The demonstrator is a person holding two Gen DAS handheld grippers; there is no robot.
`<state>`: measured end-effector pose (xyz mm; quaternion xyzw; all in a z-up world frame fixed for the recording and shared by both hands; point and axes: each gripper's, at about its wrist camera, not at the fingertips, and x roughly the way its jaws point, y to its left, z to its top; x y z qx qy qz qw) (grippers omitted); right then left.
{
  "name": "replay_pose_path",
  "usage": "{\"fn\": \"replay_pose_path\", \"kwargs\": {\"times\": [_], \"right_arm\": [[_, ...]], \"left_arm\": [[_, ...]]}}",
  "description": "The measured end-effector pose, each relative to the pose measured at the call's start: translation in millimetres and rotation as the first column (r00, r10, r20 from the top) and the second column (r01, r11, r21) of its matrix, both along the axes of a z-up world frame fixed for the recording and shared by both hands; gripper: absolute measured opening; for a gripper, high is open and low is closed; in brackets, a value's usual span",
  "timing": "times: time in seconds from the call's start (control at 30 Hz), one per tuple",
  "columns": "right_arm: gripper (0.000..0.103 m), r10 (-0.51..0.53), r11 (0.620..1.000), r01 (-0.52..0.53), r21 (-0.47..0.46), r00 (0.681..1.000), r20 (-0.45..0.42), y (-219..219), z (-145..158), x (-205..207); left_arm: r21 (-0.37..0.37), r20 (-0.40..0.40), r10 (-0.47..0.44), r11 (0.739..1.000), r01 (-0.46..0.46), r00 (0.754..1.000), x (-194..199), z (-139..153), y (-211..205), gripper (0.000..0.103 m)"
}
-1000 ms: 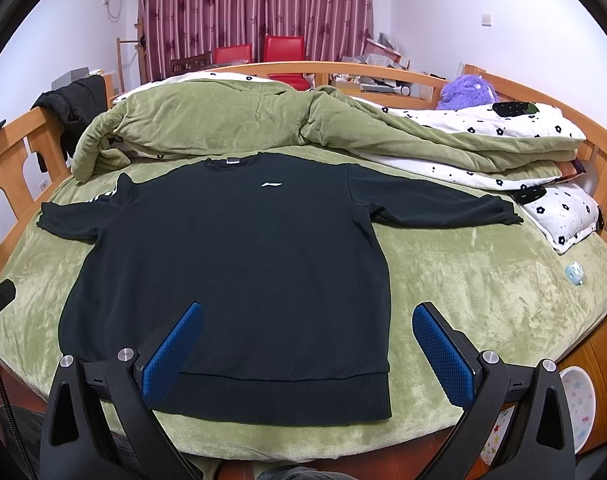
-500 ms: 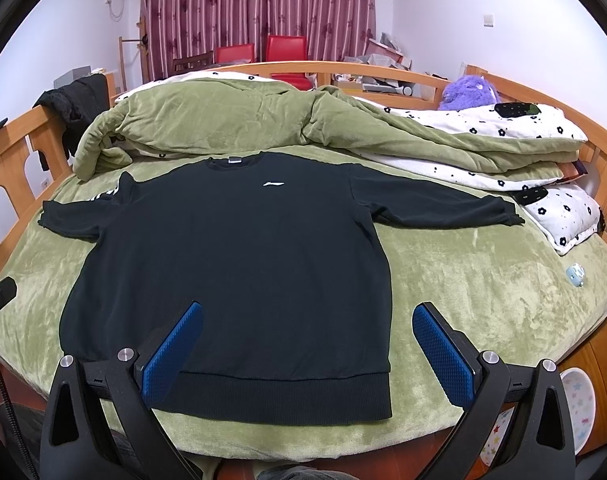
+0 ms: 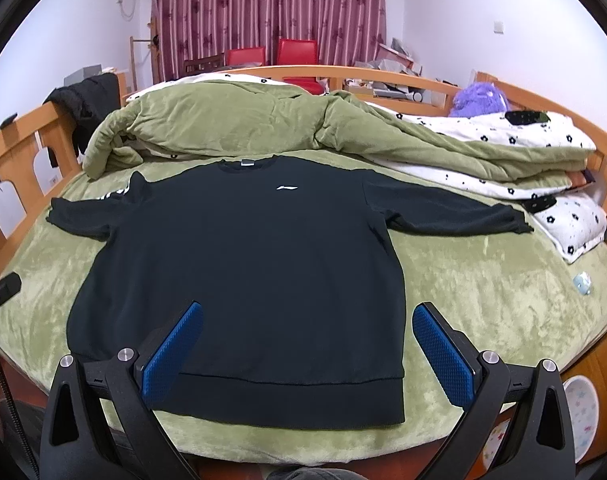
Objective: Fold small clothes
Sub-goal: 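Move the left tool down to the sleeve cuff nearest it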
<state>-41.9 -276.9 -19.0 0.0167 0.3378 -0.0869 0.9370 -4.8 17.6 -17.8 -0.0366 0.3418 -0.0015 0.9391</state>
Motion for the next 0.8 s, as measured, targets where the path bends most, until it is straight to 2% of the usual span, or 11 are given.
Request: {"fn": "replay_pose_path", "kwargs": {"times": [0.2,0.37,0.5,0.57,0.63,0.8], "right_arm": [[0.103,0.0,0.999,-0.001,-0.048,1.0,-0.014,2,-8,6],[0.103,0.011,1.0,-0.011,0.0,0.999,-0.04,-8,-13,15],[0.103,0.018,1.0,-0.016,0.022,0.996,-0.083,-16,-20,32],[0.103,0.002,1.0,0.001,0.03,0.995,-0.097,-21,-22,41],[0.103,0.021,0.995,-0.011,0.1,0.995,-0.099,-24,-22,56],[0.103,0.049,0.984,-0.034,0.174,0.996,-0.081,-21,-12,89]], "left_arm": [[-0.06,-0.021,0.01,0.998,-0.012,1.0,10,-5,14,0.103],[-0.056,-0.038,0.013,0.998,-0.016,0.999,28,-12,26,0.103],[-0.091,-0.03,0.032,0.995,-0.035,0.999,51,-3,49,0.103],[-0.081,-0.032,0.041,0.996,-0.044,0.999,67,0,62,0.103],[-0.046,-0.039,0.071,0.996,-0.072,0.997,84,1,78,0.103],[-0.016,-0.062,0.142,0.99,-0.143,0.988,121,-15,125,0.102]]}}
